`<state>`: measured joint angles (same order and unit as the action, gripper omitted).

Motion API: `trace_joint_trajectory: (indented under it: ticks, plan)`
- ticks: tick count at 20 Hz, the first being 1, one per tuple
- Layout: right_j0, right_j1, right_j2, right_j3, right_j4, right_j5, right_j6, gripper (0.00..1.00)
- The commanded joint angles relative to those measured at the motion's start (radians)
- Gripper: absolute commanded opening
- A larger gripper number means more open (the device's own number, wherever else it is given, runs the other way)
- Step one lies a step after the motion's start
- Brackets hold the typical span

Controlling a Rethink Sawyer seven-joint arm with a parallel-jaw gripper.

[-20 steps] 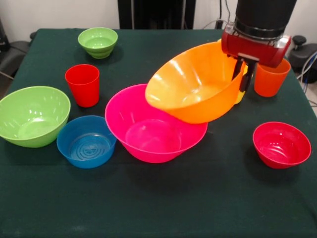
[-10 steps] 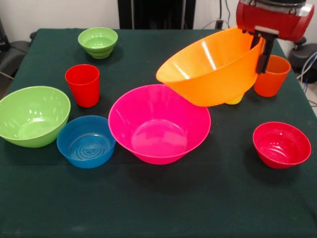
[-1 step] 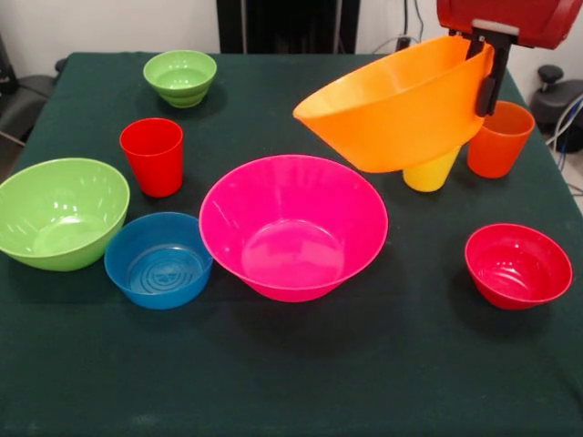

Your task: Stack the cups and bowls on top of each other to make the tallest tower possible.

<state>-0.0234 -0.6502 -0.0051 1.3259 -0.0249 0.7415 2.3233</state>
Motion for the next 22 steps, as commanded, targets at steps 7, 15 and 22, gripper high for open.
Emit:
trace_joint_trajectory:
  ticks: [7,15,22]
  plan:
    - [-0.063,0.038,0.062,0.082,-0.025,0.018,-0.039,0.00]
    - [-0.094,0.053,0.075,0.046,-0.042,0.039,-0.071,0.00]
    - [-0.109,0.064,0.088,0.027,-0.049,0.042,-0.080,0.00]
